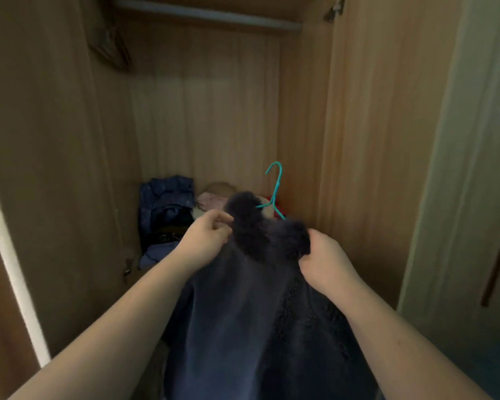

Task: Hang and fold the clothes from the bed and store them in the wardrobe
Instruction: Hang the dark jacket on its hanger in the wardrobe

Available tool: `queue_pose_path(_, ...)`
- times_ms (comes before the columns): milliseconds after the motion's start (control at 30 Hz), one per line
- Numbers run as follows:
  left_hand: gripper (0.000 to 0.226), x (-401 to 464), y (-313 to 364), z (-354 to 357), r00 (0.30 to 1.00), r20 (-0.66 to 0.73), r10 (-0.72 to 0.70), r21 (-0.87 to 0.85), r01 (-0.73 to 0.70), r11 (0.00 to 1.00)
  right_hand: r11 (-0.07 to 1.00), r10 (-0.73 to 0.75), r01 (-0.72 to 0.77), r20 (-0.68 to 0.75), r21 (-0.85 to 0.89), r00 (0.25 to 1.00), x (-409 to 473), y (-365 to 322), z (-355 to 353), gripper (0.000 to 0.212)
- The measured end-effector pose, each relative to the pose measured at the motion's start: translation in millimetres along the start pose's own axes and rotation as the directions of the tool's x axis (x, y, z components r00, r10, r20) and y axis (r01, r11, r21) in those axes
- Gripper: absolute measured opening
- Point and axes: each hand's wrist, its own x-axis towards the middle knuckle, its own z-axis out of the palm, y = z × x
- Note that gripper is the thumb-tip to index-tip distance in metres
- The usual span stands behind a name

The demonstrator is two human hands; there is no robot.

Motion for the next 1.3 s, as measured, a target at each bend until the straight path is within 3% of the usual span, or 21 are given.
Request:
queue_pose_path(67, 0.025, 31, 7, -7, 0.994, -0.051, 0.101, 0.213, -0.088, 0.973, 0.999, -0.048, 0.048, 0.004, -0.021, 0.999, 40, -3, -5, 0.027)
queue_pose_path(133, 0.029, 57, 16, -10, 0.982, -0.076, 0.172, 0.319, -0.14, 0.938, 0.994, -0.103, 0.103, 0.008, -0.035, 0.995, 77, -8, -9, 0.028)
queue_pose_path(367, 0.026, 144, 36, -20, 0.978, -0.123, 0.171, 0.294, -0.128, 0.947, 0.986, -0.165, 0.165, -0.01, -0.041, 0.986, 195, -19, -9, 0.029)
queue_pose_path(500, 0.032, 204, 38, -30, 0.958, -0.109, 0.264, 0.409, -0.199, 0.89, 0.965, -0.239, 0.23, -0.062, -0.123, 0.969, 254, -24, -8, 0.062)
queue_pose_path(567, 0.041, 239, 34, -34, 0.927, -0.079, 0.367, 0.536, -0.271, 0.799, 0.95, -0.273, 0.256, -0.079, -0.176, 0.959, 283, -29, -9, 0.072)
queue_pose_path(667, 0.053, 300, 26, -43, 0.849, -0.082, 0.521, 0.688, -0.33, 0.646, 0.932, -0.302, 0.264, -0.13, -0.25, 0.944, 333, -36, -10, 0.064)
queue_pose_path(900, 0.063, 435, 33, -69, 0.754, -0.078, 0.652, 0.875, -0.263, 0.408, 0.901, -0.344, 0.223, -0.298, -0.373, 0.891, 447, -76, -43, 0.059)
queue_pose_path(1300, 0.068, 585, 88, -100, 0.544, -0.207, 0.813, 0.911, -0.195, 0.363, 0.88, -0.402, 0.231, -0.391, -0.415, 0.828, 621, -117, -63, 0.044)
